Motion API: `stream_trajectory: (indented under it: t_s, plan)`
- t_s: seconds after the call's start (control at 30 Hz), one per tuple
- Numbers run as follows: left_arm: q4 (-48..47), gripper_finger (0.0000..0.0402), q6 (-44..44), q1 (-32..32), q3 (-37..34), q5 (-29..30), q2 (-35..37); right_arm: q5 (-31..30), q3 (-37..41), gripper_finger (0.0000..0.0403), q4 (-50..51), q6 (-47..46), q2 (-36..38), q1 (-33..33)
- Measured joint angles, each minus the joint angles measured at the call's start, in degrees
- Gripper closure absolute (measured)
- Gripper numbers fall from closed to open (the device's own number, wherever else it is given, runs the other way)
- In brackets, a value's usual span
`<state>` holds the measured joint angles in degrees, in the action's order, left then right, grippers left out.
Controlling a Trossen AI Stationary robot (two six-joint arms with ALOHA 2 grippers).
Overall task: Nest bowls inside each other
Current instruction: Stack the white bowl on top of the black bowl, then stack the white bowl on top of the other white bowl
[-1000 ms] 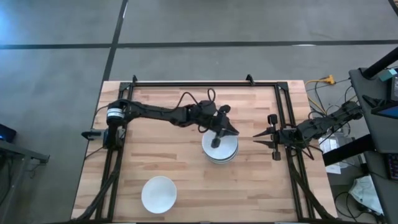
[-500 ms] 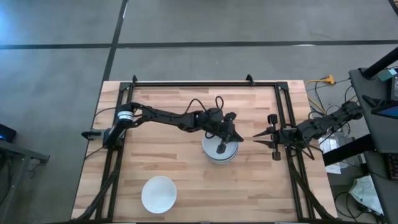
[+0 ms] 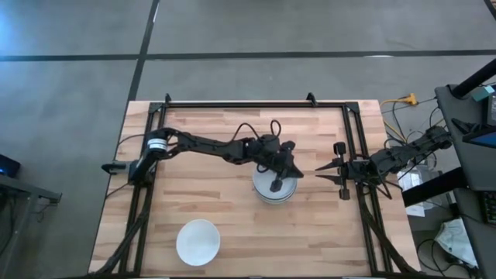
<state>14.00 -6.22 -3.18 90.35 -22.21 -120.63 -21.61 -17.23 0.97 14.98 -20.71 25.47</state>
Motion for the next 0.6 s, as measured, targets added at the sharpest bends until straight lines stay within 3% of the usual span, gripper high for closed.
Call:
stream_trajectory:
  t_s: [0.37, 0.53, 0.6]
  plan:
    - [-3.7, 0.0394, -0.2, 0.0, -0.1, -0.1, 1.3, 0.0, 0.0, 0.033, -0.5, -0.2, 0.0, 0.0]
    - [-18.3, 0.0394, -5.7, 0.1, -2.5, 0.5, 11.7, 0.0, 0.0, 0.033, -0.2, -1.4, -0.1, 0.0]
    - [-25.7, 0.0394, -7.0, 1.1, -4.9, 3.5, 16.7, 0.0, 0.0, 0.033, 0.0, -1.6, -0.2, 0.0]
